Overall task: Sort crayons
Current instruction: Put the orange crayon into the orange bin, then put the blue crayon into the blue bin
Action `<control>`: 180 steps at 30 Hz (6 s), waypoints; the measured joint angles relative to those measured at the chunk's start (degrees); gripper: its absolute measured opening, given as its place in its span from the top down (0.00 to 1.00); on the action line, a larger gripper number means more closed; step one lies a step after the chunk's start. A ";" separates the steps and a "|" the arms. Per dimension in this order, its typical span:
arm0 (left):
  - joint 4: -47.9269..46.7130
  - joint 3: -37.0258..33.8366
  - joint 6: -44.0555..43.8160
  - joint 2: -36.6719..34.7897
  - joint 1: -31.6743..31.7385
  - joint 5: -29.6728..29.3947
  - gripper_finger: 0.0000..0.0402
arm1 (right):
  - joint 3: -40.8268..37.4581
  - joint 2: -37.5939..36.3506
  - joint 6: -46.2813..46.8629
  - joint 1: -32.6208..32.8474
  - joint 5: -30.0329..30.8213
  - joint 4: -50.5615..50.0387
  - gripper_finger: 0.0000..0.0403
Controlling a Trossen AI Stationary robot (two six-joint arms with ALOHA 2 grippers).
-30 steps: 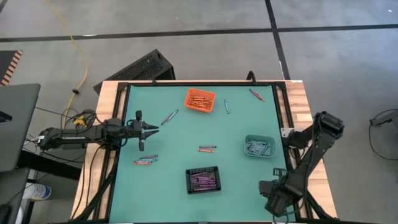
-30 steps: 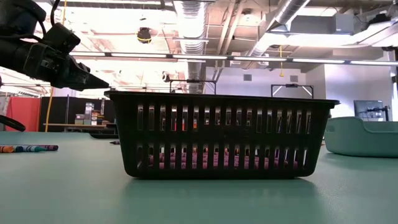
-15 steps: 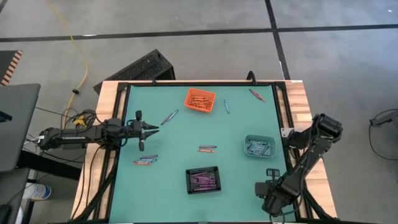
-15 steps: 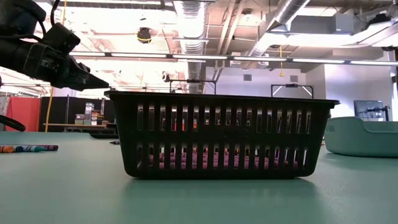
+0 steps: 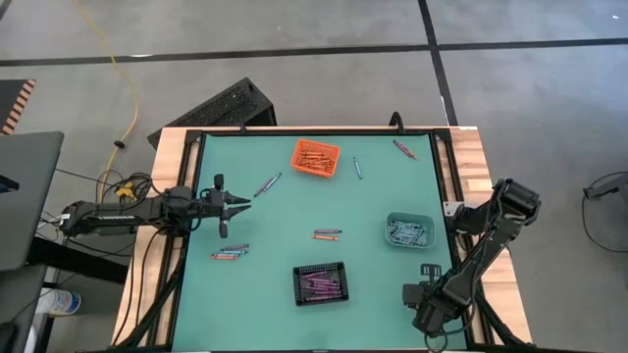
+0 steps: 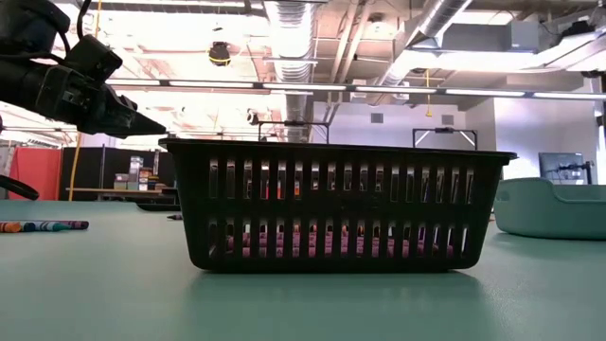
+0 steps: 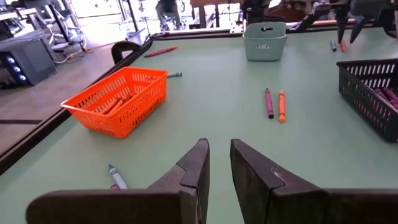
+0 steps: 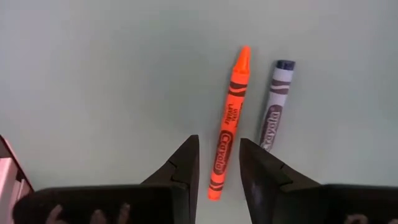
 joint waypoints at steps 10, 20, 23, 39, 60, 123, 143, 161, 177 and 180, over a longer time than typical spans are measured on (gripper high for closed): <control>0.00 0.00 -0.01 0.00 0.01 -0.01 0.87 | -3.87 -0.41 0.46 -0.02 -0.57 5.78 0.84; 0.00 0.00 0.00 0.00 0.01 -0.01 0.86 | -4.79 -2.58 -3.60 -0.82 -0.12 7.41 0.98; 0.00 0.00 0.00 0.01 0.00 0.00 0.86 | -4.85 -4.78 -4.77 -1.88 2.23 7.89 0.98; -0.02 0.00 -0.01 0.11 0.01 0.00 0.87 | -4.75 -16.51 -39.55 -24.25 16.09 11.55 0.99; -0.01 0.00 -0.01 0.09 0.00 -0.01 0.87 | 7.82 -0.53 -73.16 -77.03 5.92 43.90 0.99; -0.02 0.00 0.00 0.10 0.01 0.02 0.87 | 17.88 15.56 -47.35 -90.06 3.26 7.86 0.77; -0.02 0.00 0.00 0.09 0.02 0.02 0.87 | 17.79 14.84 -48.43 -90.79 3.02 6.41 0.98; -0.02 0.00 0.00 0.09 0.00 0.01 0.87 | 17.85 -13.74 -51.95 -77.61 5.32 -20.73 0.99; -0.02 0.00 0.00 0.11 0.00 0.02 0.87 | 3.84 -25.35 -31.50 -39.30 7.37 -28.53 1.00; -0.02 0.00 -0.01 0.11 0.01 0.02 0.87 | -0.51 -25.02 -31.22 -36.86 7.31 -24.90 0.99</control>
